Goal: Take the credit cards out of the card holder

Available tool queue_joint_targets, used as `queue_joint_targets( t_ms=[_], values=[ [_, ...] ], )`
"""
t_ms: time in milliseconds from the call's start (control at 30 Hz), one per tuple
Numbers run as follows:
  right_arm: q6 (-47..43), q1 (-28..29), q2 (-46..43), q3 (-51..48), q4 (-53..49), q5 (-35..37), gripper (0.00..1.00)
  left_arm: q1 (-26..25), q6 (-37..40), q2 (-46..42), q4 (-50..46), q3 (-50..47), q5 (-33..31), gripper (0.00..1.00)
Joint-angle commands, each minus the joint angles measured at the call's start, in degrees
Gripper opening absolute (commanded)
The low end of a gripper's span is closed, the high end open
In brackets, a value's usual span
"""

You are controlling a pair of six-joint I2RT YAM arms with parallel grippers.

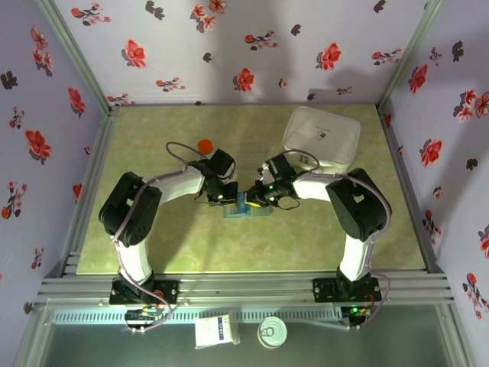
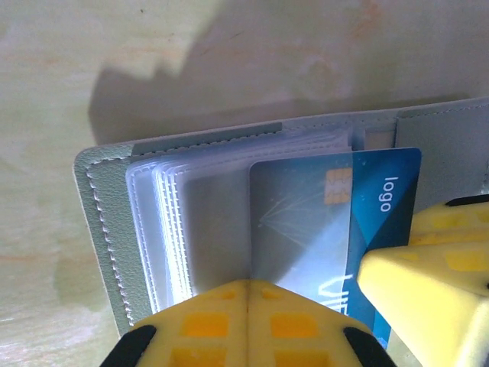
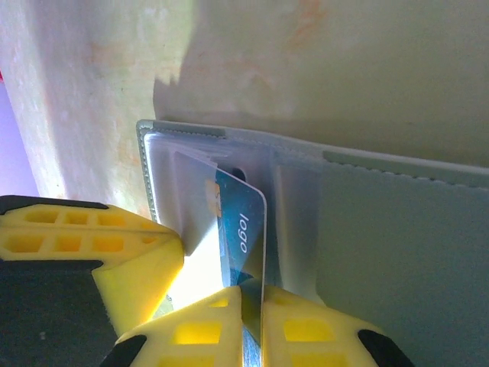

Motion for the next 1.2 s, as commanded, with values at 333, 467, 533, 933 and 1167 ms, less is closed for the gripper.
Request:
queue_joint_targets(
  t_ms=[333, 467, 533, 933, 1167],
  values=[
    [-4.6, -2.8, -6.0, -1.5, -8.3, 3.7, 0.09, 0.4, 1.4, -0.7, -2.8, 0.3, -1.7, 0.00],
    [-6.4, -2.8, -7.8, -0.3, -10.4, 3.6, 0.05, 0.4, 1.1, -1.6, -2.1, 0.4, -1.1, 0.01],
    [-7.8, -2.8, -9.0, 0.7, -12.7, 4.5, 0.04, 0.4, 1.0, -2.2, -1.8, 0.5, -0.7, 0.03],
    [-15.0, -2.9, -13.5, 7.7, -23.6, 8.7, 0.03, 1.2, 0.3, -7.0, -0.1, -0.3, 0.3, 0.09],
    [-21.2, -2.9, -13.2, 13.3, -28.2, 10.9, 0.02, 2.8, 0.1, -10.8, 1.4, -2.0, 0.4, 0.12]
  ],
)
